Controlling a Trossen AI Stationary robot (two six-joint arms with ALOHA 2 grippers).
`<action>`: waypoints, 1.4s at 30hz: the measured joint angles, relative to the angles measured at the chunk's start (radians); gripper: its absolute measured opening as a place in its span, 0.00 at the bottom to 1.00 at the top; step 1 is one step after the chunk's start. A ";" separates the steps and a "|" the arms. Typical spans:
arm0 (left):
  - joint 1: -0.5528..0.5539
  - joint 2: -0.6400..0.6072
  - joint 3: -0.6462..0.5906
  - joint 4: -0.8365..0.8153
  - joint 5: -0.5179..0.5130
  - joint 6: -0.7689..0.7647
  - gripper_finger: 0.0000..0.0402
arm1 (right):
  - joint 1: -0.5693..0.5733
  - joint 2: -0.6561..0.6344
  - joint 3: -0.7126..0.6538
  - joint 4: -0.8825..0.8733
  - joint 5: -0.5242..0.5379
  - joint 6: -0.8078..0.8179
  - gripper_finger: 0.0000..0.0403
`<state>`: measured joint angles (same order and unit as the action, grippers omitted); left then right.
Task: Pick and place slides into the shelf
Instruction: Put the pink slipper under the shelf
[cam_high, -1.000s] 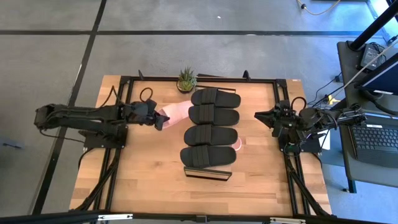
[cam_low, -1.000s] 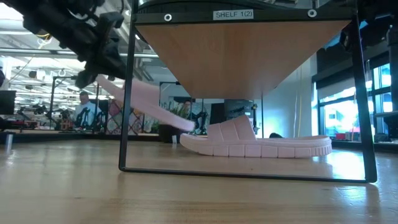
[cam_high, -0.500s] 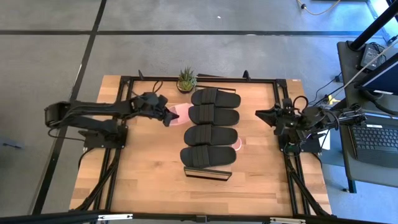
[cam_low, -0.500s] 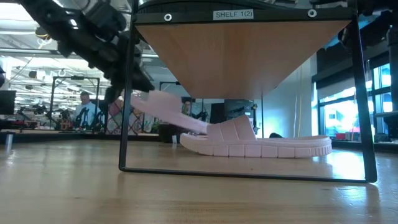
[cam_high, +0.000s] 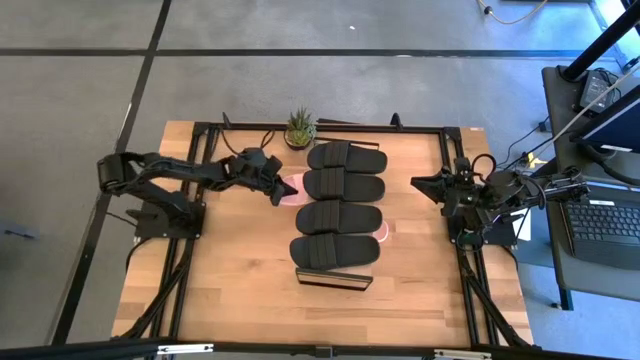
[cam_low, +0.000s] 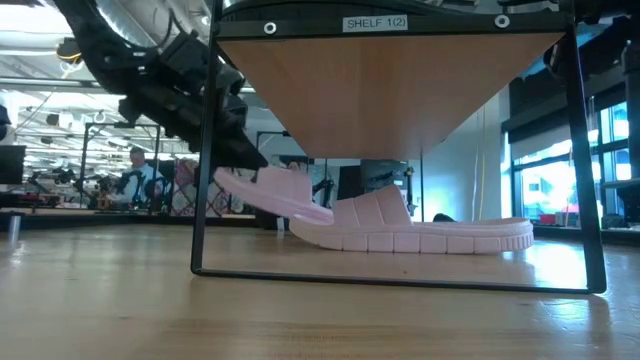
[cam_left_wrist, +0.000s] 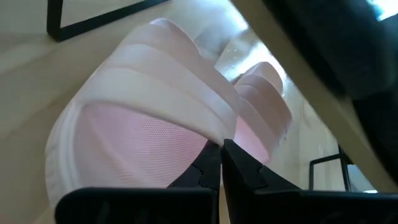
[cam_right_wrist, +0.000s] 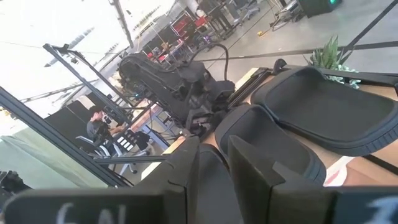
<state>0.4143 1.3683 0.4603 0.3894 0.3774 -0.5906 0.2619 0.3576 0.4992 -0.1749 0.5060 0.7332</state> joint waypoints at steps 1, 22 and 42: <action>0.000 0.018 0.000 0.017 0.004 0.001 0.00 | 0.000 0.000 0.000 0.000 0.000 0.003 0.22; 0.007 0.321 0.160 0.214 0.086 0.093 0.00 | 0.000 0.020 0.000 0.016 0.000 0.026 0.22; 0.006 0.486 0.277 0.210 0.111 0.104 0.02 | 0.000 0.074 0.000 0.051 0.000 0.051 0.22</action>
<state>0.4198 1.8542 0.7368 0.5993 0.4881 -0.4870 0.2622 0.4320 0.4992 -0.1239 0.5060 0.7845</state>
